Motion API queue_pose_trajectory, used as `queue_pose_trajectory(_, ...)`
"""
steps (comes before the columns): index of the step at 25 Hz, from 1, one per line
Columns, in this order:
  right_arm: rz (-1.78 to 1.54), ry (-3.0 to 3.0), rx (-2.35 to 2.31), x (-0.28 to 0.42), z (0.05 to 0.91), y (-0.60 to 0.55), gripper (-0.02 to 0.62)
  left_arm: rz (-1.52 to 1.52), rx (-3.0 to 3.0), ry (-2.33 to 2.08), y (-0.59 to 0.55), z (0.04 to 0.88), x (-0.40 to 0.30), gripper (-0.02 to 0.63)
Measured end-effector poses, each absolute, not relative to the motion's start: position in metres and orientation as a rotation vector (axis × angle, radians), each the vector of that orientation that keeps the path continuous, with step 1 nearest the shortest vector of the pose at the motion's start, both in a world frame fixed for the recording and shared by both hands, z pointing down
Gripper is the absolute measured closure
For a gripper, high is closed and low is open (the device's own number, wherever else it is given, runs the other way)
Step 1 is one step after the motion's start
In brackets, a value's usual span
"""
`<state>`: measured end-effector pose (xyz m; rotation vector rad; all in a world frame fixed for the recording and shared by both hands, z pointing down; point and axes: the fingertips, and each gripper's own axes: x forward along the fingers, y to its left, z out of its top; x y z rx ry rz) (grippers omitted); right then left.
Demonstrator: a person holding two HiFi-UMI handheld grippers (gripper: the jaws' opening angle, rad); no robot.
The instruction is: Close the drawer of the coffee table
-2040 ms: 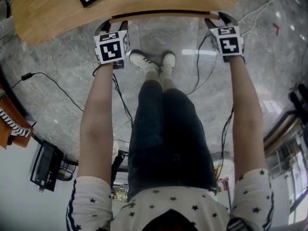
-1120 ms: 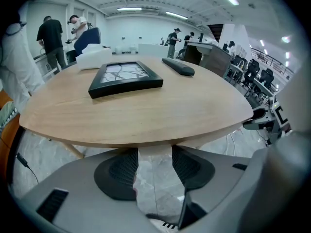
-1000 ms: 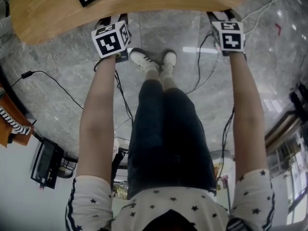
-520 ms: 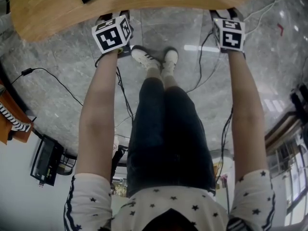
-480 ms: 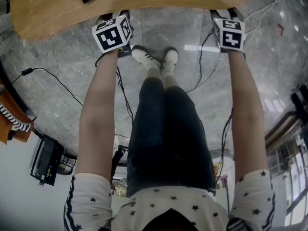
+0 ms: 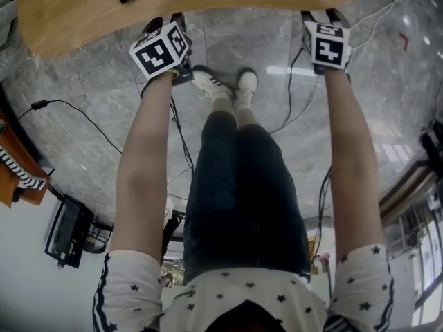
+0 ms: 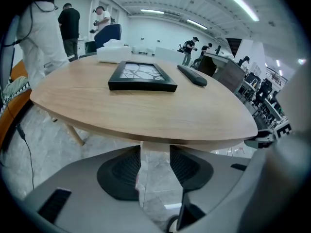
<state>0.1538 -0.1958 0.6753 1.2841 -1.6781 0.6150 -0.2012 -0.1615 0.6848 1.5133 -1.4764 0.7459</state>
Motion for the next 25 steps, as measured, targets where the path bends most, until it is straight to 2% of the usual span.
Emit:
queue_pose_trajectory(12, 0.644, -1.663, 1.395, 0.159, 0.642, -0.177, 0.377, 0.75, 1.513, -1.49, -0.131, 0.659, -0.198, 0.46)
queue_pose_trajectory(25, 0.667, -1.715, 1.542, 0.149, 0.569, -0.139, 0.56, 0.649, 1.475, -1.498, -0.086, 0.602, -0.178, 0.561)
